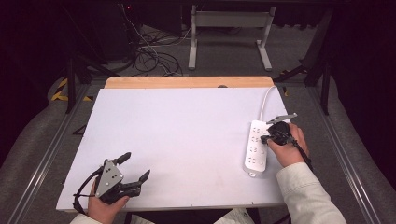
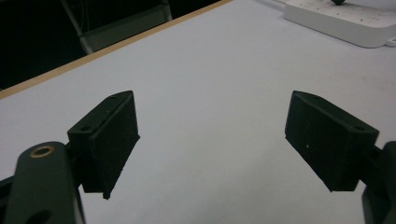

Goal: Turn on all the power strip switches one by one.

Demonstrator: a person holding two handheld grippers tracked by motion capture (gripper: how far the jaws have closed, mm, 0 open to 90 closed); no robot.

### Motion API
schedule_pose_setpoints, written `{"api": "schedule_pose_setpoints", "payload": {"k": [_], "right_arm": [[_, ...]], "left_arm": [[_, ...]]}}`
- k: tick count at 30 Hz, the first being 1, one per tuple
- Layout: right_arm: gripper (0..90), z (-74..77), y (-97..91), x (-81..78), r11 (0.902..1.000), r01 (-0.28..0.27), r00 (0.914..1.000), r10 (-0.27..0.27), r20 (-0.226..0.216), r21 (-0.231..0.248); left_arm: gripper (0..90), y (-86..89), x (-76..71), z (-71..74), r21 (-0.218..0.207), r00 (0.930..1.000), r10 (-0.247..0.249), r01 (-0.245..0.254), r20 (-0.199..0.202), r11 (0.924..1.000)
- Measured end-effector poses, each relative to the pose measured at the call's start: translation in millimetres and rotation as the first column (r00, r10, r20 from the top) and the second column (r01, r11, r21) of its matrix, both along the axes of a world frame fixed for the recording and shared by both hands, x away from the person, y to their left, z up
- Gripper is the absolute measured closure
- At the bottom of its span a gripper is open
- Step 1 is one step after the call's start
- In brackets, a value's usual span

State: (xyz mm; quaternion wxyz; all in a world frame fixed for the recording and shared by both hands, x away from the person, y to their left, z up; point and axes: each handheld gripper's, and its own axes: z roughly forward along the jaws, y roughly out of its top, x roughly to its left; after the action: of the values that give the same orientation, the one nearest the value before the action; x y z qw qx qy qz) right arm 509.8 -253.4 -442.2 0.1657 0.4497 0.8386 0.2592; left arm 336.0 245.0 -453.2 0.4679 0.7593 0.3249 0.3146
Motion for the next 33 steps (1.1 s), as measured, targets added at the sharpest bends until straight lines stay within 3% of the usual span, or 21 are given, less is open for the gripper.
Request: {"api": "schedule_pose_setpoints", "payload": {"k": [5,24,28,30,31,32,33], "right_arm": [[90.0,0.7,2.8,0.0,0.9996,-0.008,1.0,0.008,-0.006,-0.027],[90.0,-0.6,6.2,-0.1,0.9985,0.004,1.0,-0.004,-0.004,-0.055],[90.0,0.3,4.1,1.6,0.9994,-0.002,0.9999,0.001,-0.014,-0.035],[90.0,4.6,3.0,2.2,0.9994,-0.021,0.9998,0.021,0.002,-0.029],[90.0,8.4,2.1,0.8,0.9996,-0.011,0.9993,0.012,0.034,-0.026],[90.0,15.3,0.0,-2.0,0.9998,-0.006,0.997,0.004,0.077,0.019],[90.0,19.1,-1.3,-3.3,0.9985,-0.008,0.9958,0.003,0.091,0.054]], "left_arm": [[17.9,-0.1,-0.1,0.0,0.0,1.0,-0.001,0.001,0.0,1.0],[17.8,-1.8,-0.9,-0.6,-0.007,1.0,-0.005,0.004,-0.007,1.0],[17.9,-0.9,-0.7,0.1,-0.004,1.0,-0.004,0.004,0.001,1.0],[17.9,-0.8,-0.3,0.1,-0.004,1.0,-0.005,0.005,0.0,1.0],[17.9,-0.5,0.1,0.2,-0.003,1.0,-0.004,0.004,0.001,1.0],[17.9,-0.5,0.2,0.0,-0.006,1.0,-0.003,0.003,-0.002,1.0],[17.9,-0.9,0.5,-0.4,-0.013,1.0,-0.002,0.002,-0.009,0.9999]]}}
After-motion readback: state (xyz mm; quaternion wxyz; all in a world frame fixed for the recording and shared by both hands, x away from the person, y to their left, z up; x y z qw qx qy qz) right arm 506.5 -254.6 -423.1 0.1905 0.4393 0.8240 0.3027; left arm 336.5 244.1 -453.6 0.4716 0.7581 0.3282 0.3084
